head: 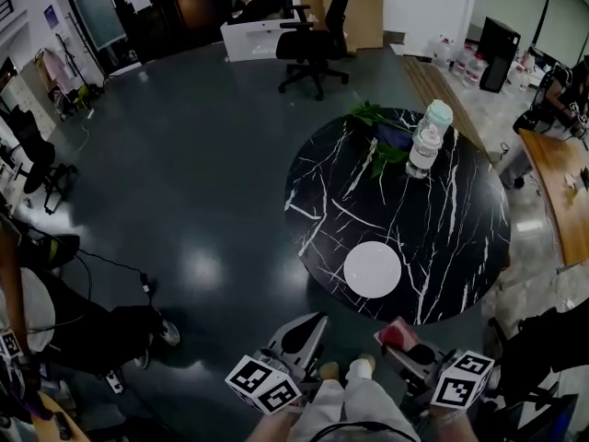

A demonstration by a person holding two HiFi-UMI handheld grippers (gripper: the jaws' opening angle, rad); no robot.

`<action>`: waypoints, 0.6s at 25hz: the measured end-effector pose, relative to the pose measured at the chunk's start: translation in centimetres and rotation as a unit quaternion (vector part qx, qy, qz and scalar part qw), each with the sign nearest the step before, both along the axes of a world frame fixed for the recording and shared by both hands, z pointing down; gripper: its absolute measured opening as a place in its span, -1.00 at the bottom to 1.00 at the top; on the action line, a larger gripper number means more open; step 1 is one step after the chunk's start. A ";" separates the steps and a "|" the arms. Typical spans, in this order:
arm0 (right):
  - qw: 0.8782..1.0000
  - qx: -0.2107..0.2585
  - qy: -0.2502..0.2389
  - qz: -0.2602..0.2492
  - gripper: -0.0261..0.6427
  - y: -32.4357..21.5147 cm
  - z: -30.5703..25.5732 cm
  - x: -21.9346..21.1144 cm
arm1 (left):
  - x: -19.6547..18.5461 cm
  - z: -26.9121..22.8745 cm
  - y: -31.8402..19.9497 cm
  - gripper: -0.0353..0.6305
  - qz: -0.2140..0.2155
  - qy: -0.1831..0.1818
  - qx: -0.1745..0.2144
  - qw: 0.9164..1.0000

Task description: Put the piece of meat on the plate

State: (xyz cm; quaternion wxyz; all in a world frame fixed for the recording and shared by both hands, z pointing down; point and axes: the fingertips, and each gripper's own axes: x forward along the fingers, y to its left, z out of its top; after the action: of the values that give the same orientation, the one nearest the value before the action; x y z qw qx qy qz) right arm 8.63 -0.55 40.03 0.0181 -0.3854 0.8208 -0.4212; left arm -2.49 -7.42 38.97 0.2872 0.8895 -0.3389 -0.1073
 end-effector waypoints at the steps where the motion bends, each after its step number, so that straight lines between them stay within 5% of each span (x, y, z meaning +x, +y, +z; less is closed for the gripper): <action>1: 1.000 -0.005 0.001 0.000 -0.65 -0.5 0.5 0.2 | 0.4 0.6 -0.4 -0.87 0.000 0.001 -0.005 1.000; 15: 0.993 -0.076 0.041 -0.076 -0.65 -11.2 10.2 1.0 | 0.0 7.5 -9.1 -0.87 -0.088 -0.024 -0.020 0.996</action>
State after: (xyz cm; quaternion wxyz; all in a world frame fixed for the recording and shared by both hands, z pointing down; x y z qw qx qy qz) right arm 9.60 -11.79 50.27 -0.0774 -0.3388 0.8135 -0.4663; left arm -2.47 -16.47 46.48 0.2867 0.8523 -0.4249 -0.1042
